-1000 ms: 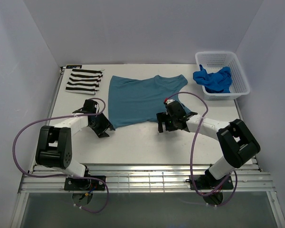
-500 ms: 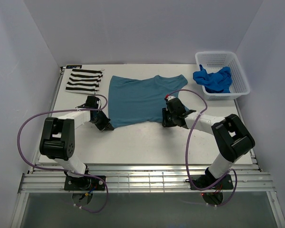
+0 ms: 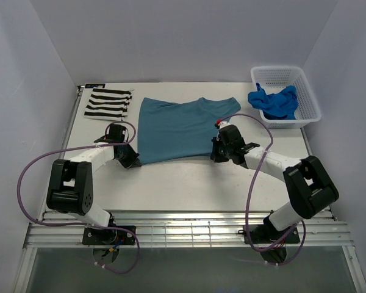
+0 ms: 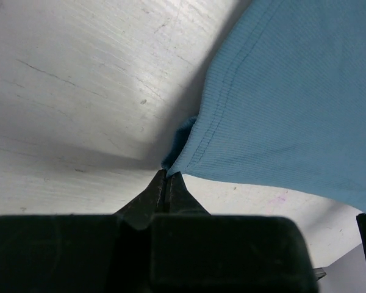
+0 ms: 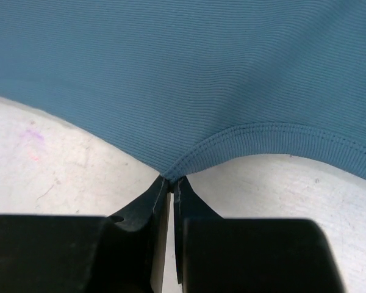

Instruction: Fold and stack the tank tops

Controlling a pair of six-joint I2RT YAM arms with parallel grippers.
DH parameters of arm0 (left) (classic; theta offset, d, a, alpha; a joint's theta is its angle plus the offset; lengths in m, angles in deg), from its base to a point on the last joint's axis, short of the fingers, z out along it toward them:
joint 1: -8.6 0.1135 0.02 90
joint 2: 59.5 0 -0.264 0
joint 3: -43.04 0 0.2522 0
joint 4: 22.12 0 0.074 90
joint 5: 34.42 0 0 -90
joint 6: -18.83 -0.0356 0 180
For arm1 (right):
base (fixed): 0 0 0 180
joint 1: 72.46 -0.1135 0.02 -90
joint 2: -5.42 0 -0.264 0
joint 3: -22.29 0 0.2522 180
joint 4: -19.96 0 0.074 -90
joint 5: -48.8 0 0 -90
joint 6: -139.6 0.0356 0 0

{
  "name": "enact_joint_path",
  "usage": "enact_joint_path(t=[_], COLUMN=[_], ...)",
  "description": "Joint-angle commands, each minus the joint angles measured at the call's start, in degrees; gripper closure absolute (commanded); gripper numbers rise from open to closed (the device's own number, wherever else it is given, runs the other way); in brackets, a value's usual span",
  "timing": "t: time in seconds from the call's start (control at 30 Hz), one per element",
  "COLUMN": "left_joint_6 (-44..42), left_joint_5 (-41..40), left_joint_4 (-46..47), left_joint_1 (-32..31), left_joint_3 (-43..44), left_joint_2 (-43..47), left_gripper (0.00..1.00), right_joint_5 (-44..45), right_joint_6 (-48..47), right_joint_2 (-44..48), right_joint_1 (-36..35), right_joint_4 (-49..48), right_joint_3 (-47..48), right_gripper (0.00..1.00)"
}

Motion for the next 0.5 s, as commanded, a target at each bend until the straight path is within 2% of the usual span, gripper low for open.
enact_joint_path(t=[0.0,0.13,0.3,0.47], left_joint_6=[-0.8,-0.9,-1.2,-1.7], left_joint_5=[-2.3,-1.3,-0.1,1.1], left_joint_4=[-0.1,-1.5,-4.8,-8.5], left_joint_1=[0.1,0.1,0.1,0.1], left_joint_3=[-0.6,-0.9,-2.3,-5.2], left_joint_2=[4.7,6.6,10.6,14.8], left_gripper=[1.0,1.0,1.0,1.0], right_joint_5=[-4.1,-5.4,-9.7,-14.0], right_joint_6=[-1.0,-1.3,-4.7,-5.6], right_joint_2=[5.8,10.0,10.5,12.6], right_joint_1=[0.5,1.2,1.5,1.4], right_joint_4=[-2.0,1.8,13.0,17.9], right_joint_3=[-1.9,-2.6,-2.5,-6.3], right_gripper=[0.92,0.92,0.92,0.92])
